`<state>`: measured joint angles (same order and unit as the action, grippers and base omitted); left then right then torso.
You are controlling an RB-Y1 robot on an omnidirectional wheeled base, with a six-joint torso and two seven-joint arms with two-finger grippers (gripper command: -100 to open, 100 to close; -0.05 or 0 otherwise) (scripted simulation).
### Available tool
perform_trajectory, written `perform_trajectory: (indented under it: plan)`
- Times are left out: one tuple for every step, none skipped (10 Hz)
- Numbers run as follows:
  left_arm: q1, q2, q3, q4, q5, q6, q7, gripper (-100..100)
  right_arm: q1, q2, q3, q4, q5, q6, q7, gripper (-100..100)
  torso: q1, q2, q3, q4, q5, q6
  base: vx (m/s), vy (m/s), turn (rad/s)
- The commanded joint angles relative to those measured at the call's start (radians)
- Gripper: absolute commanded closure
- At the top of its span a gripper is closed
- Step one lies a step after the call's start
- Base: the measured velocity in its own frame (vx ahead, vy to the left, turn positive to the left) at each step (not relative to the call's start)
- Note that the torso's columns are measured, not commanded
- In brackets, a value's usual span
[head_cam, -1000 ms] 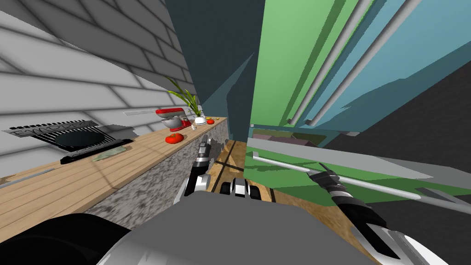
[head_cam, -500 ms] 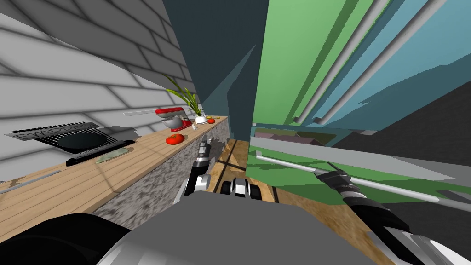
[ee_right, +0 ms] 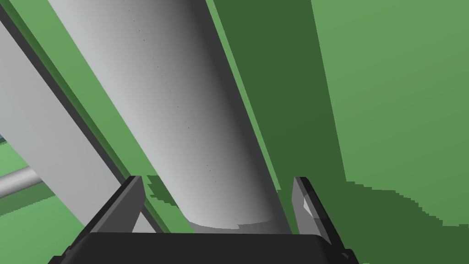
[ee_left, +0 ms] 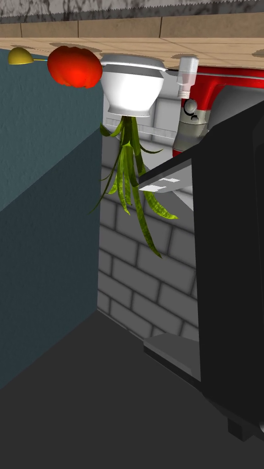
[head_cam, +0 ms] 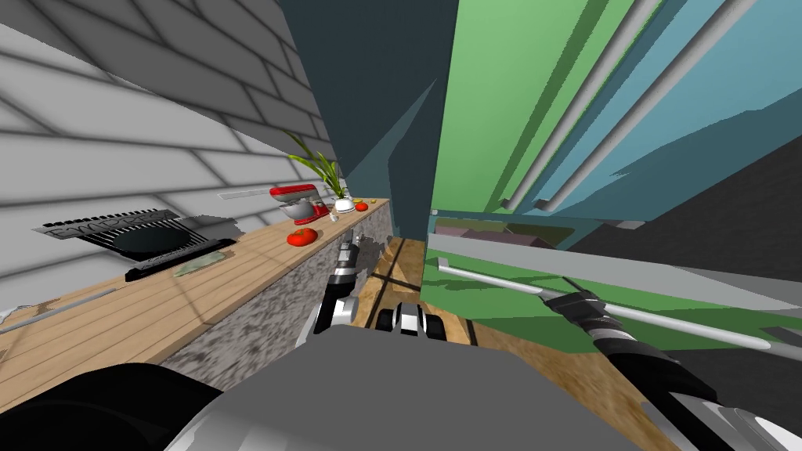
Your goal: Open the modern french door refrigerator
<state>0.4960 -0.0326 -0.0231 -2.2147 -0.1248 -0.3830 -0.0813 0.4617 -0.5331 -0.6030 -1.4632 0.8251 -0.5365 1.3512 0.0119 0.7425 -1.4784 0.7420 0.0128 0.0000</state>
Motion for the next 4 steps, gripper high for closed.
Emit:
perform_trajectory:
  plan:
    - [0.000,0.000,0.000,0.000,0.000,0.000,0.000,0,0.002,0.003,0.002,0.003,0.001,0.001,0.002,0,-0.002,-0.002,0.000,-0.001,-0.002,-0.001,0.000,0.000,0.000]
    - [0.000,0.000,0.000,0.000,0.000,0.000,0.000,0,0.003,0.005,0.003,0.006,0.002,0.003,0.004,0,-0.003,-0.003,0.000,-0.002,-0.004,-0.001,0.000,0.000,0.000]
    - [0.000,0.000,0.000,0.000,0.000,0.000,0.000,0,0.004,0.007,0.004,0.008,0.003,0.004,0.005,0,-0.005,-0.003,0.000,-0.002,-0.005,-0.001,0.000,0.000,0.000]
    - [0.000,0.000,0.000,0.000,0.000,0.000,0.000,0,0.005,0.009,0.005,0.010,0.003,0.005,0.006,0,-0.006,-0.004,0.000,-0.003,-0.007,-0.001,0.000,0.000,0.000]
